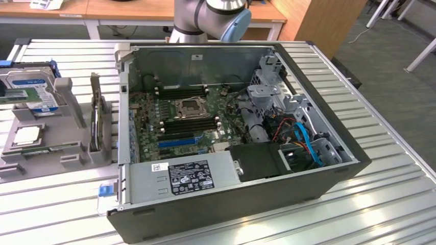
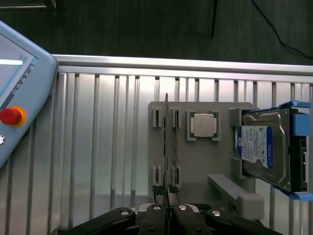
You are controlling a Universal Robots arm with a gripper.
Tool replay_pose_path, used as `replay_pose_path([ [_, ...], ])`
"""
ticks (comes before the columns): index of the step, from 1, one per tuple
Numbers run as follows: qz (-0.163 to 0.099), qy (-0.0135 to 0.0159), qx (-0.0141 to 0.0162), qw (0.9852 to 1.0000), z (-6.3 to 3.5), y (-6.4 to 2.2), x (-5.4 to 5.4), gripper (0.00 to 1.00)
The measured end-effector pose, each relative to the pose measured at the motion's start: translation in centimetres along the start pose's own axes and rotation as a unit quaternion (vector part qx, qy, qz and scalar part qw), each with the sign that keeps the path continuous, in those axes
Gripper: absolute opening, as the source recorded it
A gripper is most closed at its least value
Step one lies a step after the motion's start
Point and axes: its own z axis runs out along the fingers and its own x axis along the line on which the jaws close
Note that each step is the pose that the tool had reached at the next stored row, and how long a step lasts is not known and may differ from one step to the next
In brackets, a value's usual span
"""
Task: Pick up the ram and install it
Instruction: 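Pick up the ram and move it above insertion slot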
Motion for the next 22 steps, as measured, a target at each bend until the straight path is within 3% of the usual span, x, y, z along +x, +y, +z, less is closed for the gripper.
replay_pose_path([
  [10, 0.000, 0.0001, -0.0001, 1.0000, -0.17, -0.05, 0.0, 0.12],
  [22, 0.000, 0.0000, 0.0000, 1.0000, -0.21, -1.22, 0.0, 0.12],
])
